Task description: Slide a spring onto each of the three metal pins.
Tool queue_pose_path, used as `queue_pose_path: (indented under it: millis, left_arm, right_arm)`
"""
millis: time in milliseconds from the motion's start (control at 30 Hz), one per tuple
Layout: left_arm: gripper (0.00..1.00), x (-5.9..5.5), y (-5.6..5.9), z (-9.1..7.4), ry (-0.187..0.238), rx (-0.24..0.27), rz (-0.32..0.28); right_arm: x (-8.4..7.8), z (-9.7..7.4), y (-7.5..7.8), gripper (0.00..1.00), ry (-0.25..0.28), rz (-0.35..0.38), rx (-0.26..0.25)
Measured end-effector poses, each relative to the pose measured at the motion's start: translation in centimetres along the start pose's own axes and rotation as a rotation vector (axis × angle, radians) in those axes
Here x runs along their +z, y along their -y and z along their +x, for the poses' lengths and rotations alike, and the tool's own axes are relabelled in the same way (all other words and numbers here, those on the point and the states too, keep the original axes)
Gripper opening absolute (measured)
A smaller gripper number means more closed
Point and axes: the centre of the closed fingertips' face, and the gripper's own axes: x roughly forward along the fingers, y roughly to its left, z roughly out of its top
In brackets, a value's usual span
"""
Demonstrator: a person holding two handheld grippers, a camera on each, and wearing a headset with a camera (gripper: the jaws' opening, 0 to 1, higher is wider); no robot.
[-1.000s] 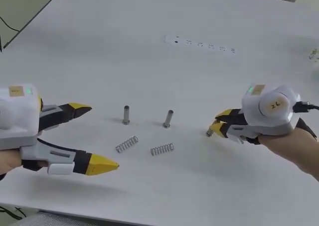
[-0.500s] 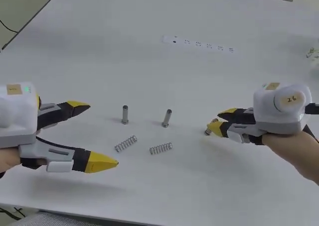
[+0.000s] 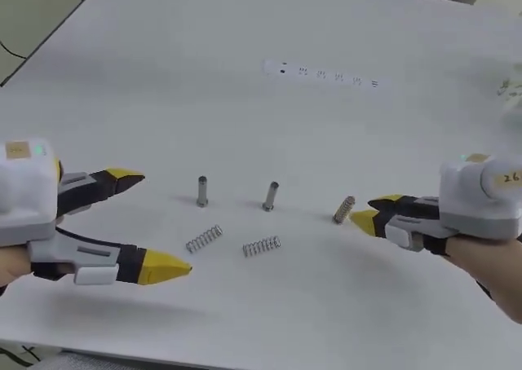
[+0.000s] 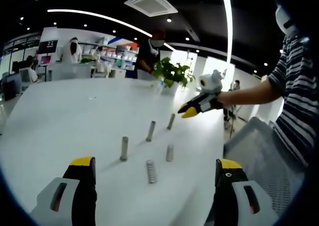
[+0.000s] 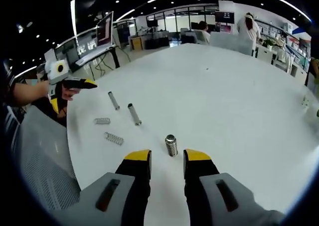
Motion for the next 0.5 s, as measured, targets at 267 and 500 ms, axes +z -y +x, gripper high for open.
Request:
queue_pose_path:
  millis: [267,500]
  left_arm:
    - [0.96,0.0,0.0,0.1,-0.002,-0.001,-0.002]
    - [0.96,0.0,0.1,0.2,-0.005,-0.003,-0.001]
  right_arm:
    - [-1.8,-0.5,0.2,0.25,-0.014,0.051,0.005]
    - [-1.6,-0.8,-0.1,0.25,-0.009,0.055,0.004]
